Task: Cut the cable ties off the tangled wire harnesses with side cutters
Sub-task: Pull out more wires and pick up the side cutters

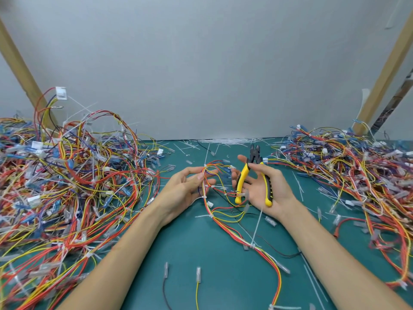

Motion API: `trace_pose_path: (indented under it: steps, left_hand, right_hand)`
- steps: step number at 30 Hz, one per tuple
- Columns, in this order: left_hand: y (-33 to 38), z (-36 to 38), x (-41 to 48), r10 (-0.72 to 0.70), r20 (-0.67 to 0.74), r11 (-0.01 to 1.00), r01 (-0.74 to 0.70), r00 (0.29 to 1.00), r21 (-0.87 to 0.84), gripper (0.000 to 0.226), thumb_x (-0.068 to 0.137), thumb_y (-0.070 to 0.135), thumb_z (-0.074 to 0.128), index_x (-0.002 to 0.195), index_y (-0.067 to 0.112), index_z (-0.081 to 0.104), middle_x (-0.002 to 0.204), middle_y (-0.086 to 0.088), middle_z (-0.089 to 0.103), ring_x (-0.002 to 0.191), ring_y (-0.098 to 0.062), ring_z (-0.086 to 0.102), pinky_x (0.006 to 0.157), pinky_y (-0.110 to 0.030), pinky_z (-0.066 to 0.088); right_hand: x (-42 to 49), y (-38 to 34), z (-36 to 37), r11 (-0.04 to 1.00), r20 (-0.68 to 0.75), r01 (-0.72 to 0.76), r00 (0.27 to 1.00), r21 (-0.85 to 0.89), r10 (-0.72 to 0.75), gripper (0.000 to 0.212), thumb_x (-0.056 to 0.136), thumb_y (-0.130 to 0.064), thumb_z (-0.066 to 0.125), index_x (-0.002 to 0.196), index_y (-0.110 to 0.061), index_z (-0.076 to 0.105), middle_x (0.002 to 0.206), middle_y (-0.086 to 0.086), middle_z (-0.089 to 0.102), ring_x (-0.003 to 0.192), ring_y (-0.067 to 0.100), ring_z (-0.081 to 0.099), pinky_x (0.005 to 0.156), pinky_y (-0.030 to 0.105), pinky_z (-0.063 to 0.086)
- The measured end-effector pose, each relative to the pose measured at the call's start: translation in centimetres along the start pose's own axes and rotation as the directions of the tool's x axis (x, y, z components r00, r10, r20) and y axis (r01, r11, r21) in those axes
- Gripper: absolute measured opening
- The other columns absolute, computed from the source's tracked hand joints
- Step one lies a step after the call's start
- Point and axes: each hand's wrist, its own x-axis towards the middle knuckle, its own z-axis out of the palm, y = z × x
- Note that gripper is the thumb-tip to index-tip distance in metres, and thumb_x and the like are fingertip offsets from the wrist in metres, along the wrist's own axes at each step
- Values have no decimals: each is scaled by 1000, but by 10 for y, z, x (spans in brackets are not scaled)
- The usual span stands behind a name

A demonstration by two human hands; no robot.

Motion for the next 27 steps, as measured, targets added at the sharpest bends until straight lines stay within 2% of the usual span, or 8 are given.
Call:
trace_pose_path:
  steps: [2, 4, 6, 8, 10, 14, 19, 27]
  left_hand:
    - [1, -2, 1, -8, 15, 1000, 8, 1000, -3, 32, 98, 5, 49, 128, -5, 47, 124, -15, 66, 89, -15, 70, 79, -25, 57]
    - [0, -3, 2, -7, 25, 1000, 7, 1000, 4, 29, 97, 5, 49, 125, -3, 49, 120, -12, 69, 87, -14, 70, 82, -28, 56]
    - [0, -3, 1, 2, 33, 1000, -2, 999, 22, 24, 97, 5, 49, 121, -1, 52, 113, -9, 72, 86, -13, 70, 83, -28, 56]
    - [-1, -3, 0, 8, 35, 999, -9, 999, 33, 21, 97, 4, 49, 118, 0, 53, 109, -7, 73, 85, -13, 70, 81, -28, 58]
    - [0, -1, -1, 17, 26, 999, -17, 1000, 33, 20, 97, 3, 49, 116, 0, 54, 104, -6, 74, 83, -12, 70, 74, -24, 57]
    - [0, 1, -1, 19, 9, 1000, -19, 1000, 17, 21, 97, 2, 49, 117, -2, 53, 100, -7, 74, 79, -11, 70, 70, -22, 56]
    - [0, 1, -1, 28, 19, 999, -29, 999, 26, 15, 96, 2, 50, 110, 2, 56, 94, -7, 73, 79, -11, 70, 71, -21, 56]
    - [4, 5, -7, 31, 8, 999, -31, 999, 17, 18, 91, 3, 55, 109, 0, 54, 91, -8, 72, 78, -11, 69, 69, -21, 55]
  right_hand:
    - [1, 1, 2, 1000, -14, -4, 1000, 7, 4, 34, 87, -26, 61, 118, -11, 64, 101, 20, 65, 87, 28, 67, 73, 36, 57]
    - [2, 3, 2, 1000, -55, 6, 998, -15, -6, 33, 92, -37, 56, 109, -11, 63, 88, 14, 67, 77, 23, 68, 65, 33, 58]
    - [4, 4, 3, 999, -86, 5, 996, -48, -9, 36, 91, -44, 54, 100, -11, 60, 72, 6, 62, 61, 17, 62, 54, 28, 53]
    - [4, 3, 3, 997, -82, -11, 997, -75, 5, 35, 89, -47, 54, 95, -13, 58, 66, 2, 56, 53, 14, 54, 47, 26, 48]
    - [1, 2, 3, 996, -58, -33, 998, -78, 29, 35, 90, -47, 54, 94, -13, 59, 67, 2, 54, 52, 14, 52, 47, 26, 48]
    - [1, 2, 3, 999, -67, -16, 998, -31, 14, 39, 95, -43, 50, 98, -6, 62, 77, 12, 62, 64, 21, 63, 58, 31, 56]
    - [1, 1, 5, 1000, -103, -2, 995, 5, 2, 35, 94, -44, 51, 89, -10, 58, 67, 5, 52, 50, 16, 50, 48, 24, 48]
    - [-5, 3, 7, 1000, -118, 30, 993, 4, -30, 38, 93, -46, 52, 88, -10, 59, 65, 6, 50, 49, 17, 47, 48, 26, 46]
